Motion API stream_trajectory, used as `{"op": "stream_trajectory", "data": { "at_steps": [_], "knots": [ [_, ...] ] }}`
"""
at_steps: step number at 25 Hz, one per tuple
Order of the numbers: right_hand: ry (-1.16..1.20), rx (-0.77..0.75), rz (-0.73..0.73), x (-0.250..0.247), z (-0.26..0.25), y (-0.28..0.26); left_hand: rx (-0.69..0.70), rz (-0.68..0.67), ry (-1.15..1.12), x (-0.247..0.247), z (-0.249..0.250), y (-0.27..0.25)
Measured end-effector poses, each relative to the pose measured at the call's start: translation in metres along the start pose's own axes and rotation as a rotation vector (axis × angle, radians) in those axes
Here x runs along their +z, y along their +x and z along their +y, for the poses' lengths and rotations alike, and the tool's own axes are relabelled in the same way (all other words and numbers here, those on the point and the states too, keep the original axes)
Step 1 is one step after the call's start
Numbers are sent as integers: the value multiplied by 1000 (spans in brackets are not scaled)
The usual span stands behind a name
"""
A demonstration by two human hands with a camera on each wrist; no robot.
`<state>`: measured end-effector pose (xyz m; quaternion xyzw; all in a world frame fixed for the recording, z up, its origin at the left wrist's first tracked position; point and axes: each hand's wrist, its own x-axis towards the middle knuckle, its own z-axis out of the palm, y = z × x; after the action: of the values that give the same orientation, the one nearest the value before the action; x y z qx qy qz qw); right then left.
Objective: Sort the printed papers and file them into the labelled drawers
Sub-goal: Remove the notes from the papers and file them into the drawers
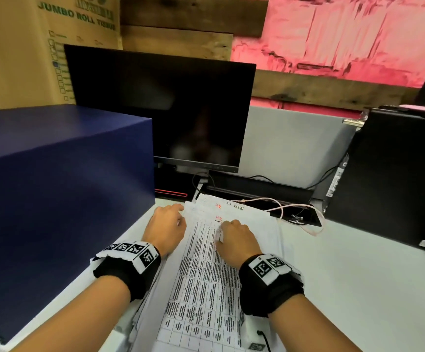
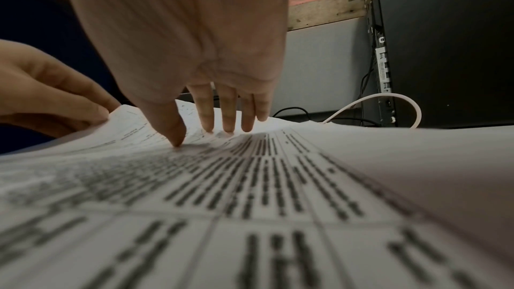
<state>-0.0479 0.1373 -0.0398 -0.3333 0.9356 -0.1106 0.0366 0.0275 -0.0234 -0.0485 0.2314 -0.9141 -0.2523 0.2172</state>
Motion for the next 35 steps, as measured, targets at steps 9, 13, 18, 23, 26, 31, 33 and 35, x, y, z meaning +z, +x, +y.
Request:
{"op": "stream_trajectory", "data": {
  "at_steps": [9,13,18,23,26,31,33,35],
  "knots": [
    [38,51,118,-4,0,1,151,9,-31,-5,3,0],
    [138,44,91,-4,-4,2,204,-60,-38,-1,-4,1],
    [164,-23,126,-3,-5,-1,252,-168,50,3,-8,1],
    [179,28,126,-6,-4,0,172,-159,43,4,-8,-1],
    [218,45,97,-7,-5,-1,114,-139,17,4,-7,1],
    [237,40,70,-9,-4,-4,99,-47,-19,1,-6,2],
    [235,45,63,-10,-4,-5,108,-92,41,1,-7,2],
    [234,45,63,-11,-5,-6,101,-155,68,3,-9,2]
  ]
}}
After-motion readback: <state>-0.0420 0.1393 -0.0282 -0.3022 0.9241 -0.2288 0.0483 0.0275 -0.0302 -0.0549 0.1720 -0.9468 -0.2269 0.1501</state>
